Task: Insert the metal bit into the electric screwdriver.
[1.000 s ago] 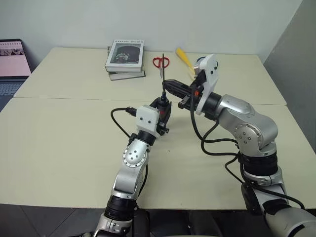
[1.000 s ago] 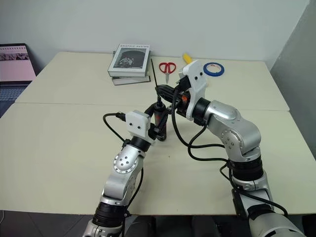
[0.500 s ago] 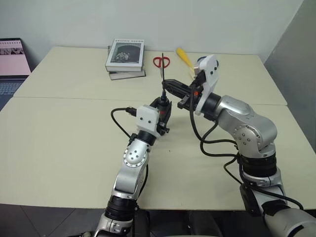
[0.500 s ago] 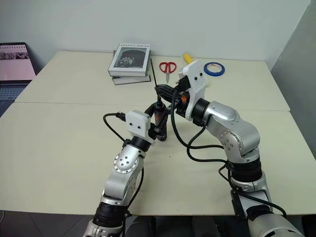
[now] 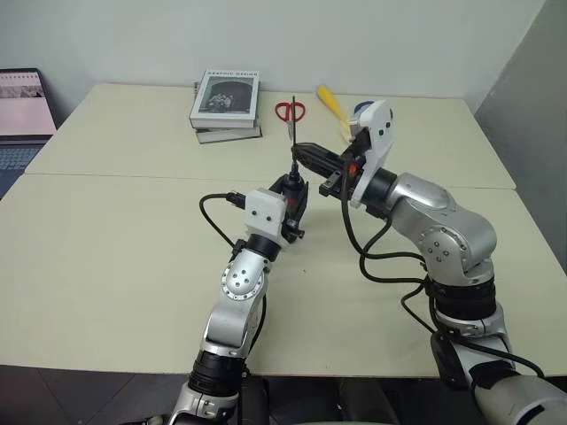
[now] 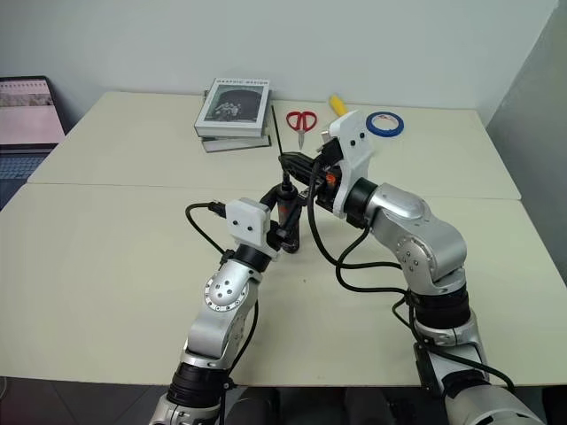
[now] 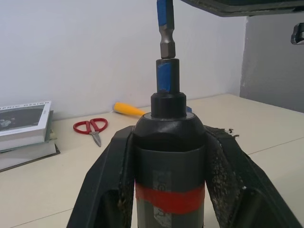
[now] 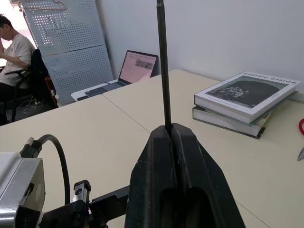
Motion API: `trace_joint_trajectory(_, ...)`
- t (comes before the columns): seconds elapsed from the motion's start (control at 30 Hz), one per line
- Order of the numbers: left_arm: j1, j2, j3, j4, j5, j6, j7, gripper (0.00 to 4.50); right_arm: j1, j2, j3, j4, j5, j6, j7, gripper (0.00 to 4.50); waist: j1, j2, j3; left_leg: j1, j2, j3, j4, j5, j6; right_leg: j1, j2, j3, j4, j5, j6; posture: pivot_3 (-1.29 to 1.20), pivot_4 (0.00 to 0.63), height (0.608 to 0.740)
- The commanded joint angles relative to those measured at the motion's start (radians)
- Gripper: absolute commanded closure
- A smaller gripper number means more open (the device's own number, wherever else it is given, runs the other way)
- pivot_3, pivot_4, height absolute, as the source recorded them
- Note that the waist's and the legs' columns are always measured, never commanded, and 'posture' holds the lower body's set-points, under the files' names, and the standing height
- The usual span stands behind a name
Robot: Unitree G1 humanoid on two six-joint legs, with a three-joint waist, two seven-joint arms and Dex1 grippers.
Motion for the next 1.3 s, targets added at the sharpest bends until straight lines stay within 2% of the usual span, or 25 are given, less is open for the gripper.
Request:
trace_joint_trajectory(0.03, 0.001, -0.007, -0.007, -0.019, 0.011, -0.008, 0.009, 2.84, 0.010, -0.001, 0.017, -0.022, -0.003, 0.002, 0.003, 4.50, 0.000, 0.000, 0.000, 0.000, 0.000, 0.000, 0.000, 0.000, 0.000, 0.000, 0.000, 0.000, 0.000, 0.000, 0.000, 0.00, 0.150, 0.740)
trace_joint_trajectory(0.73, -0.003, -0.006, -0.005, -0.015, 0.011, -0.007, 0.009, 2.84, -0.007, 0.021, -0.004, -0.045, 0.032, 0.004, 0.010, 4.50, 0.001, 0.001, 0.000, -0.002, 0.001, -0.005, 0.000, 0.000, 0.000, 0.000, 0.000, -0.005, 0.000, 0.000, -0.001, 0.00, 0.150, 0.740)
trace_joint_trajectory(1.3, -0.006, -0.006, -0.005, -0.008, 0.012, -0.009, 0.013, 2.84, -0.010, 0.006, -0.022, -0.014, -0.006, -0.061, 0.007, 4.50, 0.002, 0.001, 0.000, -0.003, 0.001, -0.006, 0.000, 0.000, 0.000, 0.000, 0.000, -0.007, -0.001, 0.000, -0.001, 0.00, 0.150, 0.740)
